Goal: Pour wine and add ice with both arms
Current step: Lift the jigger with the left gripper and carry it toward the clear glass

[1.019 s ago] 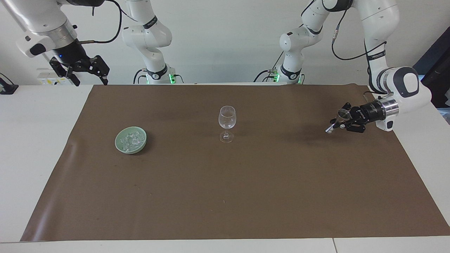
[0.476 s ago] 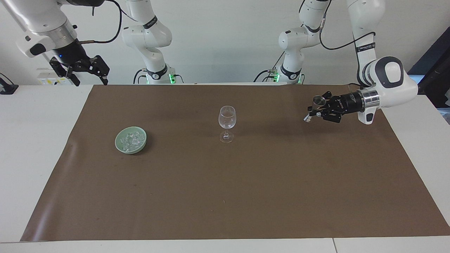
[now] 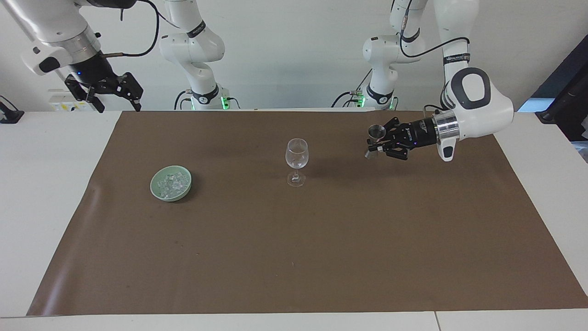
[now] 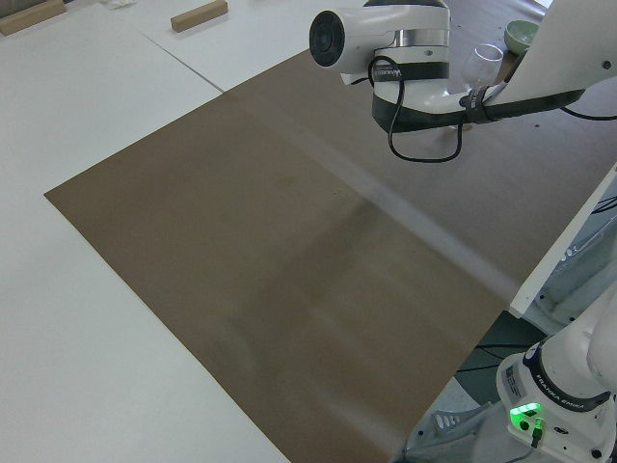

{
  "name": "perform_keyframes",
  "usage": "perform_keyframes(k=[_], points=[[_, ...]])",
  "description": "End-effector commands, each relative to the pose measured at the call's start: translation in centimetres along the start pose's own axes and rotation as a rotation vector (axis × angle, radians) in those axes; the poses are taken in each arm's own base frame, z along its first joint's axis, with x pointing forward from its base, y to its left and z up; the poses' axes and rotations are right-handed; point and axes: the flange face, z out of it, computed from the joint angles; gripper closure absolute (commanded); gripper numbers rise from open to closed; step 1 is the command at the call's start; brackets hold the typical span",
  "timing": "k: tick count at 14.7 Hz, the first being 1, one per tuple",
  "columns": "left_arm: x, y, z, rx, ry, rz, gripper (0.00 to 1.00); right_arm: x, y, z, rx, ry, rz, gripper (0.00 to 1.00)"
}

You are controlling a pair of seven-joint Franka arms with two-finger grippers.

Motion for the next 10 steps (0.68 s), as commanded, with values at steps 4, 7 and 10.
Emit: perform_keyframes(k=[4,7,10], points=[[-3.6,-1.9,6.9,-0.022,0.092,-0.048,1.0,-0.5,0.0,0.1,0.007,-0.002,0.015,0.0],[-4.2,-2.8,7.9,0.018,0.184,0.003,1.0,-0.5,0.0,0.1,0.007,0.0,0.015,0.0],[-5.2,-3.2,10.2,-0.006,0.238,0.013,1.0,-0.5,0.0,0.1,0.007,0.0,0.015,0.0]])
